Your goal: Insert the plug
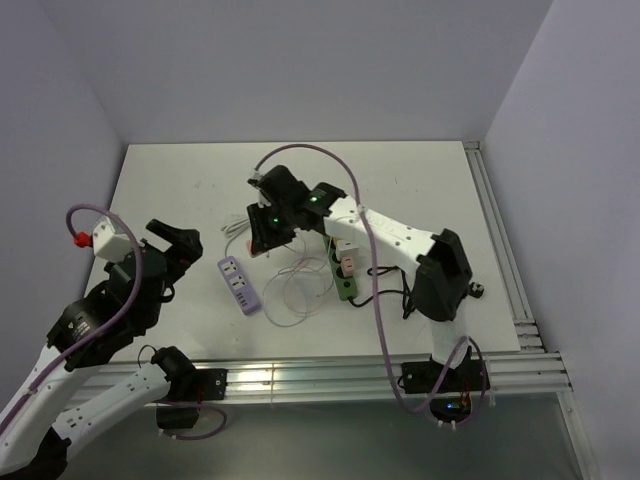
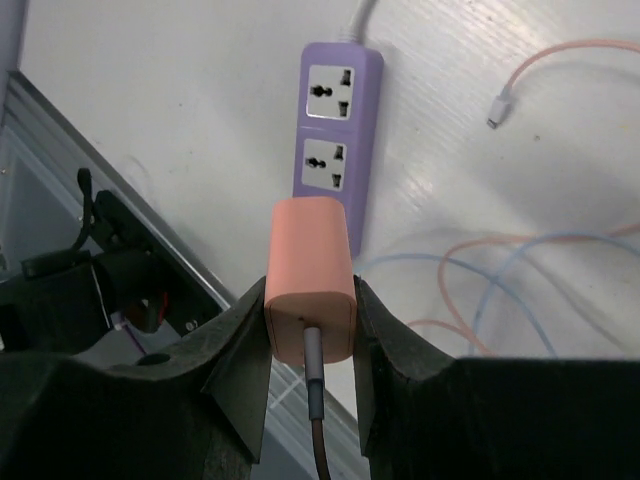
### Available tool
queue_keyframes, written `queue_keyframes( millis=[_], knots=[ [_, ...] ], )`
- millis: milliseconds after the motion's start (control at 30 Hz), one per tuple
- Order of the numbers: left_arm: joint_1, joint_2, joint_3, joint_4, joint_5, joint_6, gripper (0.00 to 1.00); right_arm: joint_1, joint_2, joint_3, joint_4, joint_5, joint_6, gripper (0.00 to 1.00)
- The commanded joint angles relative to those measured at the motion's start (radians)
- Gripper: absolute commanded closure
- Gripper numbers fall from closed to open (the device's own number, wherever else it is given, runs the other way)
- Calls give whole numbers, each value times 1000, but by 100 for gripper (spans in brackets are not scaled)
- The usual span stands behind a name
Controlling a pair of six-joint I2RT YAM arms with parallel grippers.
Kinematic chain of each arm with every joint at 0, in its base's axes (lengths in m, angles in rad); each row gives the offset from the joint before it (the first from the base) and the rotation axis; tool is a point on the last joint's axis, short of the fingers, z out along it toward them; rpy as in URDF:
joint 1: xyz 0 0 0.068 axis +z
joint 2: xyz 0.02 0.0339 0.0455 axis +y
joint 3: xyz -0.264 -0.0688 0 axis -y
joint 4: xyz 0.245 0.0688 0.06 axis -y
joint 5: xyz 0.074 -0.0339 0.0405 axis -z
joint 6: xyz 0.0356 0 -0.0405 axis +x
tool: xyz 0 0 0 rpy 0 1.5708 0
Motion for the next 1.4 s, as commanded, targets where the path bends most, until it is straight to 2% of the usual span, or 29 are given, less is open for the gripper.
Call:
queue_keyframes(
  millis=[0, 67, 133, 300, 533, 967, 1367],
  knots=[
    [-4, -15, 43, -184, -100, -153, 0, 51, 134, 205, -227, 59, -28, 100],
    [-4, -47, 26, -226, -141, -237, 1, 82, 232, 347, -296, 98, -41, 100],
    [-4, -71, 3, -235, -141, -244, 1, 117, 318, 471, -395, 138, -43, 100],
    [-4, -133, -28, -197, -97, -201, 0, 134, 429, 589, -493, 109, -37, 100],
    [-4, -153, -49, -192, -86, -172, 1, 168, 499, 649, -539, 105, -25, 100],
    [-4, -193, -89, -173, -43, -143, 0, 176, 529, 655, -410, 185, 14, 100],
    [-4, -246, -77, -153, -69, -97, 0, 172, 581, 694, -426, 188, 23, 100]
  ],
)
